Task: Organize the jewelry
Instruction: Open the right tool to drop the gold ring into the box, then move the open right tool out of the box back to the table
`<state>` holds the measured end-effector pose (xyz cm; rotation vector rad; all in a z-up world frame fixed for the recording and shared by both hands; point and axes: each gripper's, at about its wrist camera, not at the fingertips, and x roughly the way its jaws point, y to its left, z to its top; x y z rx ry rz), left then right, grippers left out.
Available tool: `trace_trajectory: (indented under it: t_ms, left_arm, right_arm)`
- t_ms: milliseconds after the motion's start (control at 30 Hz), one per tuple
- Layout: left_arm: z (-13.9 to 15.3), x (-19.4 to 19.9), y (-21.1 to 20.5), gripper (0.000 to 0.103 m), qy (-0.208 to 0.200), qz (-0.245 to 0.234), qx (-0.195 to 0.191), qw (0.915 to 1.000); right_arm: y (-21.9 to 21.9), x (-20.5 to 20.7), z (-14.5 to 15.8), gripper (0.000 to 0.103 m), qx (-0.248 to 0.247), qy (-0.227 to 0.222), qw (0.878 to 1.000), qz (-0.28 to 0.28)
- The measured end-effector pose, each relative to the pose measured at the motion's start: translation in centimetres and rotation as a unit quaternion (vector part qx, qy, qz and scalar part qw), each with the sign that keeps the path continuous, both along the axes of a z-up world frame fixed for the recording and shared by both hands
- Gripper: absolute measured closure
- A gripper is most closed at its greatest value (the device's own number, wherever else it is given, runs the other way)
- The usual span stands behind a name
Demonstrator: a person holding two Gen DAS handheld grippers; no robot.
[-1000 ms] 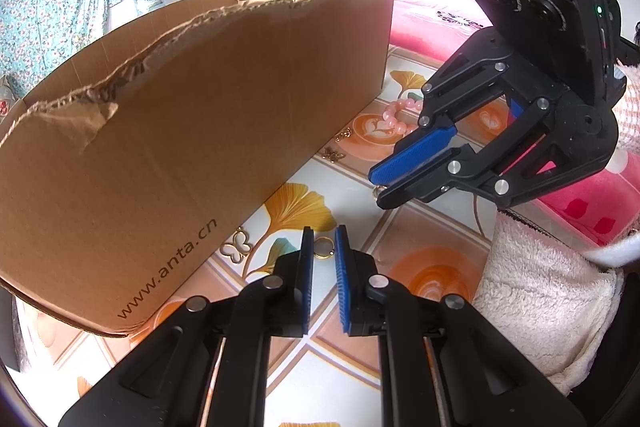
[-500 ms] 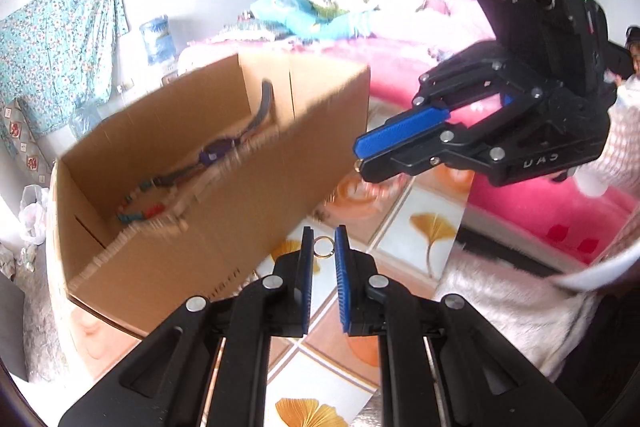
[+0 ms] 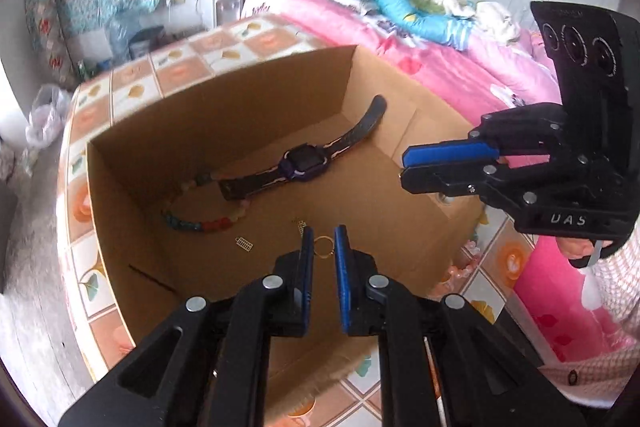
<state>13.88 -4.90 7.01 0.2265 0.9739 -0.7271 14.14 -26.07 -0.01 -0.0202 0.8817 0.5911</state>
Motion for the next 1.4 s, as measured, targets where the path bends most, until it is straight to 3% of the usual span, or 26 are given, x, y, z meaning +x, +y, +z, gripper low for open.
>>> trace_trajectory:
  t_ms: [167,300,400,600,733,900,1100,1300,1400]
  left_arm:
    - [-1.8,2.9,-0.6,0.093,0.042,0.018,0.035,0.9983]
    - [-2.3,3.9,-0.5,0.092,0.071,0.035,0.036,0.9962]
    - [-2.5,4.5,-0.4,0.084,0.071,0.048,0.040,0.9955]
    - [-2.4,4.3,-0.2,0.083,0.069,0.051,0.035,0.9957]
    - [-1.5,3.6,0.3,0.083,0.042,0.052,0.030,0.9973]
    - [1.0,0.6,2.0,0.083,-0.023,0.044,-0.018,0.9986]
    - [2.5,-6.7,5.2,0.080,-0.112,0.012,-0.094,0.9893]
    - [0.6,-12.5,6.2,0.080,-0.110,-0.023,-0.138,0.9840]
    - [-1.5,-13.7,5.1,0.080,-0.101,-0.022,-0.112,0.9883]
  right_arm:
    - [0.3,3.1,-1.0,0.091,-0.009,0.053,0.998,-0.019]
    - [0.2,4.3,-1.3,0.087,-0.002,0.057,0.998,-0.024]
    - [0.0,4.5,-1.1,0.083,0.005,0.050,0.998,-0.028]
    - [-0.9,3.5,-0.3,0.083,0.018,0.037,0.998,-0.040]
    - [-2.0,2.0,0.6,0.083,0.037,0.021,0.998,-0.050]
    - [-3.5,-1.5,2.0,0.081,0.092,-0.014,0.995,-0.046]
    - [-3.3,-7.6,2.2,0.080,0.123,-0.061,0.990,-0.016]
    - [-1.8,-11.7,-1.7,0.080,0.143,-0.028,0.989,-0.015]
    - [-0.8,-12.4,-4.3,0.080,0.141,0.003,0.989,-0.033]
